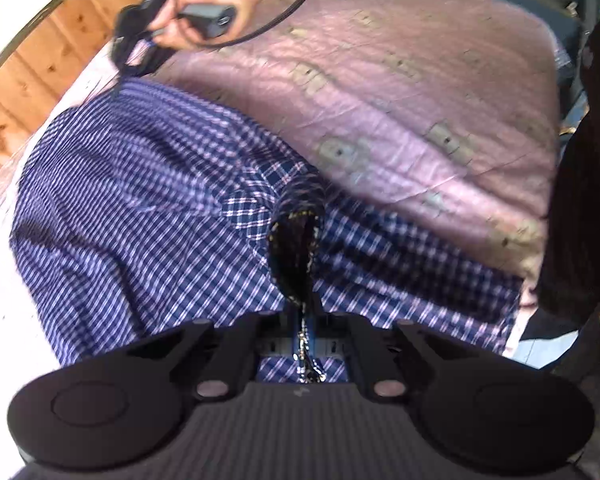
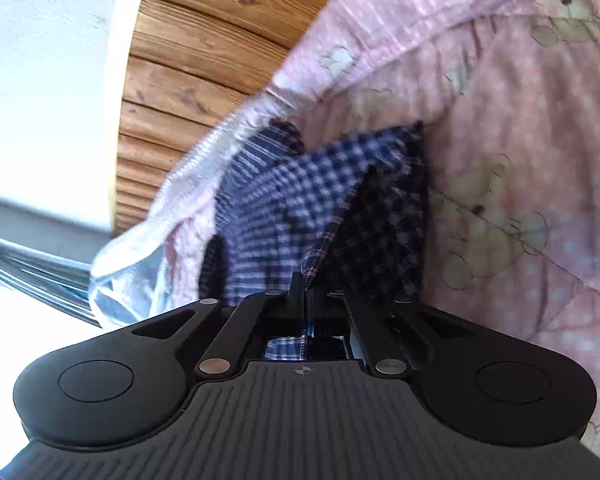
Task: Fold clothes
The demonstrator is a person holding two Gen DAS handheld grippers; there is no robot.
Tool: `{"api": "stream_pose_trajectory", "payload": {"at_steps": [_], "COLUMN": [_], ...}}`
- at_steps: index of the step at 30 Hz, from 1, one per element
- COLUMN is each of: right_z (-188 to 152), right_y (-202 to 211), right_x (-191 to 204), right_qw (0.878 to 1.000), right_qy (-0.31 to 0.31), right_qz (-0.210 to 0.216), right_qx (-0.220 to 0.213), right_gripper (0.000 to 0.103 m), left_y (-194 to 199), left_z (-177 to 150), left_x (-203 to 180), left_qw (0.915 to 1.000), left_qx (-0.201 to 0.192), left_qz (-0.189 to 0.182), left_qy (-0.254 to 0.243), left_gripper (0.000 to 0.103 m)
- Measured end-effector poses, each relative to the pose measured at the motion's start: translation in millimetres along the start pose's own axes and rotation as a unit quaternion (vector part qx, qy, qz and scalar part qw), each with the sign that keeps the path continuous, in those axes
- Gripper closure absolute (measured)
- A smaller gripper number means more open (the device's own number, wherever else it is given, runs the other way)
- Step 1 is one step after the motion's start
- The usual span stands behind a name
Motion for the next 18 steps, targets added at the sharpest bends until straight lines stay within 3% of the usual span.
{"api": "stream_pose_trajectory", "payload": {"at_steps": [2, 4, 7, 8, 9, 12, 15, 18], "right_z": [1, 6, 15, 16, 15, 8, 1, 1], "right_y": [0, 5, 14, 15, 13, 5, 1, 1], "right_x": [-9, -4, 18, 17, 8, -22, -32, -26], "right_qw": [1.0, 0.998, 0.995, 0.995, 0.997, 0.999, 0.999, 0.999], "right_qy": [-0.022, -0.051, -0.046, -0.041, -0.041, -0.047, -0.042, -0.012], "right_qz": [0.004, 0.038, 0.083, 0.078, 0.058, -0.002, -0.016, -0.03], "right_qx": [-0.001, -0.012, -0.031, -0.035, -0.032, -0.02, -0.017, -0.013], "right_gripper": [0.102, 0.102, 0.102, 0.102, 0.102, 0.102, 0.102, 0.1], "left_y": [1, 11, 48, 58, 59, 24, -26, -44], "left_z": [-2, -2, 9, 15, 20, 19, 5, 0], "left_x": [13, 39, 80, 82, 74, 22, -12, -23], "left_qw": [0.9997, 0.9978, 0.9911, 0.9906, 0.9923, 0.9955, 0.9945, 0.9883], "left_qx": [0.002, -0.003, -0.041, -0.058, -0.069, -0.047, 0.0, 0.004], "left_qz": [0.022, 0.063, 0.111, 0.101, 0.067, -0.055, -0.088, -0.123], "left_qy": [0.004, 0.022, 0.062, 0.071, 0.078, 0.06, 0.056, 0.091], "left_gripper": [0.098, 0.099, 0.099, 0.099, 0.099, 0.098, 0.091, 0.077]}}
Point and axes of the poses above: each gripper's, at about its wrist camera, not at the fingertips, and y roughly against the way its jaws point, x to its left, z to its top, the point moved 10 cm from there along -y, roughly the way its jaws point, and after that the axes turned 2 degrees about -x, right-handed, at the moved point
